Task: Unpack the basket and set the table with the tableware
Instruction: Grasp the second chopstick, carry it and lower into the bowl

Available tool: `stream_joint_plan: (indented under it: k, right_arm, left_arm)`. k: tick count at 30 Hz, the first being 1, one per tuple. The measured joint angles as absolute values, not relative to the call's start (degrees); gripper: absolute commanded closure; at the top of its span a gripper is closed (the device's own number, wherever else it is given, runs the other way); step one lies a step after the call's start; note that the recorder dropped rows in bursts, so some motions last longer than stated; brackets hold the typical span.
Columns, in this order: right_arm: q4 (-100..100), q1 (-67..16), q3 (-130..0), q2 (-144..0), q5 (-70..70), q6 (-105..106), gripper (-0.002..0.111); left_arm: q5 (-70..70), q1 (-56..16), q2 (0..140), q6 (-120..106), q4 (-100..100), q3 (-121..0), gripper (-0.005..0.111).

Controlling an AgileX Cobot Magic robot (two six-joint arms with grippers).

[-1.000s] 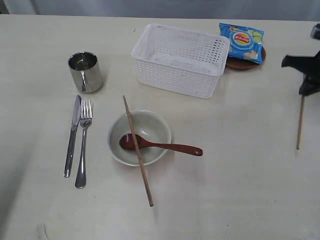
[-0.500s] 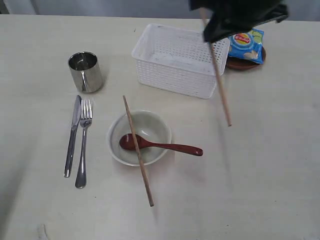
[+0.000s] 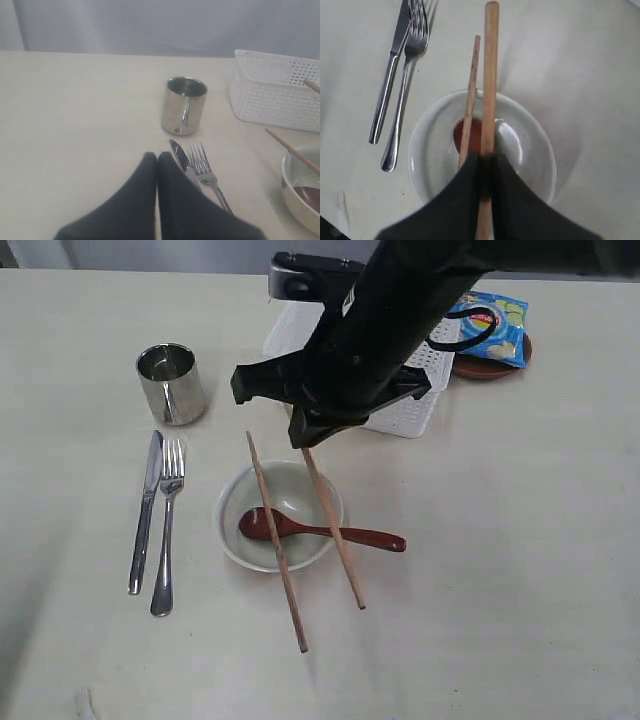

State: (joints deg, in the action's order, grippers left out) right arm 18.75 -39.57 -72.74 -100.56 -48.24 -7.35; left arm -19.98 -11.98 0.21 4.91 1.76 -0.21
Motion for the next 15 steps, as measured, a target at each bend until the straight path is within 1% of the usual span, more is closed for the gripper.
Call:
stream_joint_plan:
  k: [6, 15]
  right_arm:
    - [20.7, -39.6, -70.3, -100.6, -47.6, -7.2, 0.109]
    - [22.5, -42.3, -70.0, -103.6, -44.2, -6.9, 0.109]
  left_arm:
    - [-20.0, -12.0, 0.2, 4.9, 1.8, -0.2, 0.107]
    - [-20.0, -12.0, 0.2, 4.9, 1.8, -0.2, 0.107]
